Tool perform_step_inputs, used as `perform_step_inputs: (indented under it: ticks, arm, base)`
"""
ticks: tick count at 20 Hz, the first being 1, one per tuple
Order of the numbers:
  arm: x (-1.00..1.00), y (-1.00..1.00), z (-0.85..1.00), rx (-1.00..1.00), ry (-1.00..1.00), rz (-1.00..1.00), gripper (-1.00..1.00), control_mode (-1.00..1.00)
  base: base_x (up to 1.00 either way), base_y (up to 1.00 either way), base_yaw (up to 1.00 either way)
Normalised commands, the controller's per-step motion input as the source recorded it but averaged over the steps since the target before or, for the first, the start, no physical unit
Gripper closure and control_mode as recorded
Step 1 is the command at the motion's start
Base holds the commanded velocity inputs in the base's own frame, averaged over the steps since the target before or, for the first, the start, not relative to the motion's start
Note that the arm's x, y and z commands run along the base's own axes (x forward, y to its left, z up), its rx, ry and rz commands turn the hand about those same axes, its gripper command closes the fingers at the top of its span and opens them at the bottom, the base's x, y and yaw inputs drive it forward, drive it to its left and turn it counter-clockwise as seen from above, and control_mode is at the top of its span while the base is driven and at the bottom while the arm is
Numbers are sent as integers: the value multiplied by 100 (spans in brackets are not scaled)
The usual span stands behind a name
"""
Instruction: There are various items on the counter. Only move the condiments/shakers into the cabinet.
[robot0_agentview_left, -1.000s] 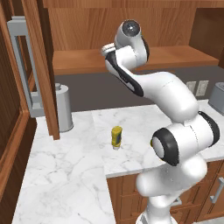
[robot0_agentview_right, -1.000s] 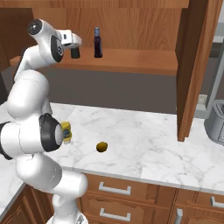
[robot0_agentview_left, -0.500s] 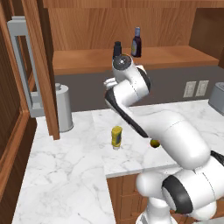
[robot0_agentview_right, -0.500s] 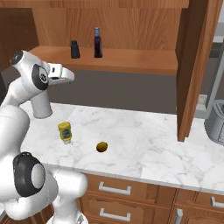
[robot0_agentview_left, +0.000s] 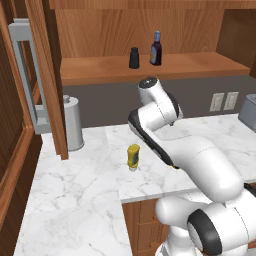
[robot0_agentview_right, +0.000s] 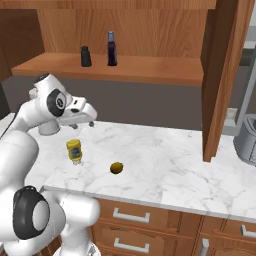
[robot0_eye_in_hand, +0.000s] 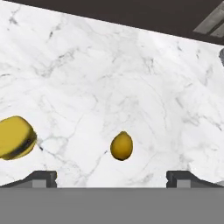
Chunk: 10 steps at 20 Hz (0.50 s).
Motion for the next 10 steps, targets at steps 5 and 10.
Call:
perform_step_inputs:
  ticks: [5, 10]
  arm:
    - [17, -84, -1, 20, 0, 25, -100, -100]
    - [-10, -23, -58, 28, 0, 59, -100, -100]
  base:
    - [0, 0, 0]
    - [0, 0, 0]
